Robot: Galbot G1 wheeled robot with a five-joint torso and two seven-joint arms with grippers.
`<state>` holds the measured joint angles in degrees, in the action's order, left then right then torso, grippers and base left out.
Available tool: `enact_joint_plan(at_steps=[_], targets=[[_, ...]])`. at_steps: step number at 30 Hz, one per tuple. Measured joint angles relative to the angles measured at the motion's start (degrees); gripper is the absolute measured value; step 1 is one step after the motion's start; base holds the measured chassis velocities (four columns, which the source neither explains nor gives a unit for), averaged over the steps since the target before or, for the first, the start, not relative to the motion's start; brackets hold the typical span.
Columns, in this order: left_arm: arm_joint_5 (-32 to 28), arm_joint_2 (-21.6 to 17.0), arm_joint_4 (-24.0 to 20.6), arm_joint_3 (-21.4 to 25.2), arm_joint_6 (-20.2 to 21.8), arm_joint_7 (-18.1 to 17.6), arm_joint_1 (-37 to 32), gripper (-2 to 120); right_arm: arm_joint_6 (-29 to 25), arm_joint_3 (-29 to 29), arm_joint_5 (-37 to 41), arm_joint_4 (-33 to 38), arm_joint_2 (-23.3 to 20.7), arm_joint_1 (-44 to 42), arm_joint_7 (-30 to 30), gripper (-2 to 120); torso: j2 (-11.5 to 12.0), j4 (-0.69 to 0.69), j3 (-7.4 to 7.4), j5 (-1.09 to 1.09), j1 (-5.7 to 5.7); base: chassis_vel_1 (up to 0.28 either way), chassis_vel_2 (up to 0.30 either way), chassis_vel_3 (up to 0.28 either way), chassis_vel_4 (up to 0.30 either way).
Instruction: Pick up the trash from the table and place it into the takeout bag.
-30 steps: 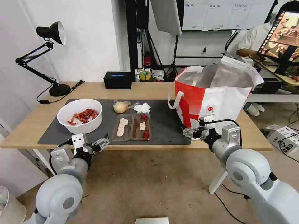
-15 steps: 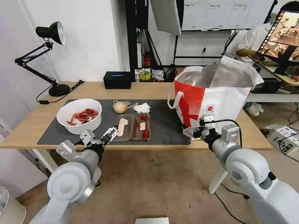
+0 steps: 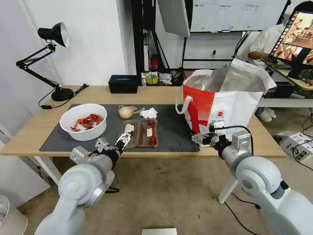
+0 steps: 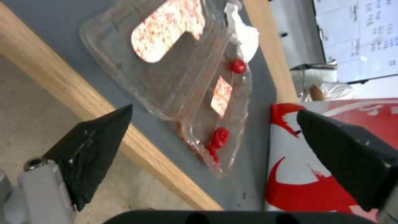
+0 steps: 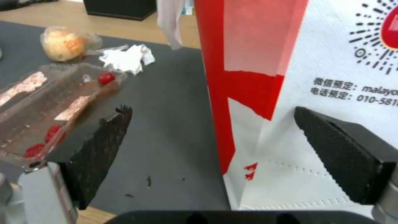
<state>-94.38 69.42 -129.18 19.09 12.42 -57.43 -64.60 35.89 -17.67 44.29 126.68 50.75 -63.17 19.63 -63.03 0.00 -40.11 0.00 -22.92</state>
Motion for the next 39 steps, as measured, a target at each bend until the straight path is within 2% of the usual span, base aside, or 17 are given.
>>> enact_joint_plan(at_steps=[7, 24, 33, 39], targets=[[2.5, 0.4, 3.6, -3.1, 0.0, 0.4, 1.2, 100, -0.2, -0.3, -0.2, -0.2, 0.0, -0.3, 0.0, 100, 0.0, 0.00, 0.01, 0.00, 0.00, 0.000, 0.000, 0.000, 0.000], [3.3, 0.5, 7.7, -4.3, -0.4, 2.9, 2.8, 100, -0.4, -0.4, -1.3, -1.1, 0.2, -0.4, -0.1, 100, 0.0, 0.01, 0.01, 0.01, 0.01, 0.000, 0.000, 0.000, 0.000], [3.1, 0.8, 8.4, -4.4, -0.9, 3.8, 3.1, 100, -0.5, -0.5, -1.5, -1.4, 0.2, -0.7, -0.1, 100, 0.0, 0.01, 0.01, 0.00, 0.01, 0.000, 0.000, 0.000, 0.000], [2.0, 0.2, 6.2, -3.6, -0.8, 3.9, 2.0, 100, -0.6, -0.4, -1.7, -2.0, 0.5, -0.5, 0.0, 100, 0.0, 0.00, 0.00, -0.01, 0.00, 0.000, 0.000, 0.000, 0.000]])
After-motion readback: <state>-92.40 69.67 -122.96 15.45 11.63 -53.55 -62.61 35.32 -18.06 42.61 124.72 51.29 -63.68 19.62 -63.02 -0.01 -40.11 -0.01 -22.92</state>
